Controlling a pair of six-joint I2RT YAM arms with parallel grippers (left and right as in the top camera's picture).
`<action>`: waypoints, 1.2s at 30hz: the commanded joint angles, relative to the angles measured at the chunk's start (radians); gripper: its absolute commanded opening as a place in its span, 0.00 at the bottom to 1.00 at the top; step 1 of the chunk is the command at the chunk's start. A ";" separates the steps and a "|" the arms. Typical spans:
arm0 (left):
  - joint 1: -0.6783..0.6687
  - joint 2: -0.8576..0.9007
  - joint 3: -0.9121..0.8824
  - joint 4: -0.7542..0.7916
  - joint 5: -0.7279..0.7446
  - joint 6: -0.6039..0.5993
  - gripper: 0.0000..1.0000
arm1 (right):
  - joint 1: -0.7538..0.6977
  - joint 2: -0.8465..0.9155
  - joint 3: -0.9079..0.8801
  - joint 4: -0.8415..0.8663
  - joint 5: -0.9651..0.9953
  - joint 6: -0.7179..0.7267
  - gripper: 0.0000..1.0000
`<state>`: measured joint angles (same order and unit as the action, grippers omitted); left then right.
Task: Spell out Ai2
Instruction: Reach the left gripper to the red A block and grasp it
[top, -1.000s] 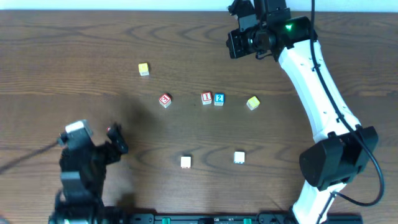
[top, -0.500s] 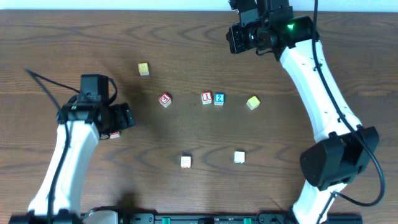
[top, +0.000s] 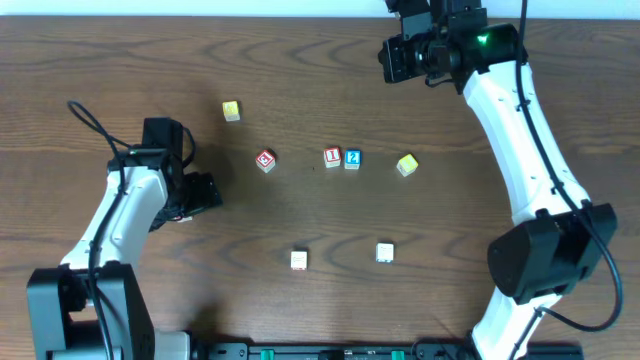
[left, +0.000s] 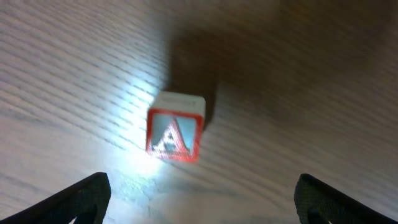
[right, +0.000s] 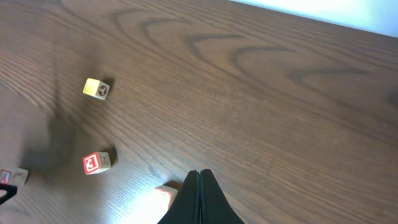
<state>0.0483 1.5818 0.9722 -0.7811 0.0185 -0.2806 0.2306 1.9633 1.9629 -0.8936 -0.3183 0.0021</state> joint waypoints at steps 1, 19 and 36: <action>0.025 0.015 -0.011 0.021 -0.018 0.035 0.95 | -0.022 -0.012 0.014 -0.001 -0.004 -0.019 0.01; 0.045 0.021 -0.087 0.101 -0.033 0.174 0.94 | -0.042 -0.012 0.014 0.014 -0.004 -0.018 0.01; 0.045 0.093 -0.087 0.132 -0.043 0.180 0.60 | -0.042 -0.012 0.014 0.007 -0.004 -0.018 0.01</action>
<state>0.0891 1.6699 0.8913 -0.6495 -0.0116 -0.1028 0.1928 1.9629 1.9629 -0.8852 -0.3183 0.0025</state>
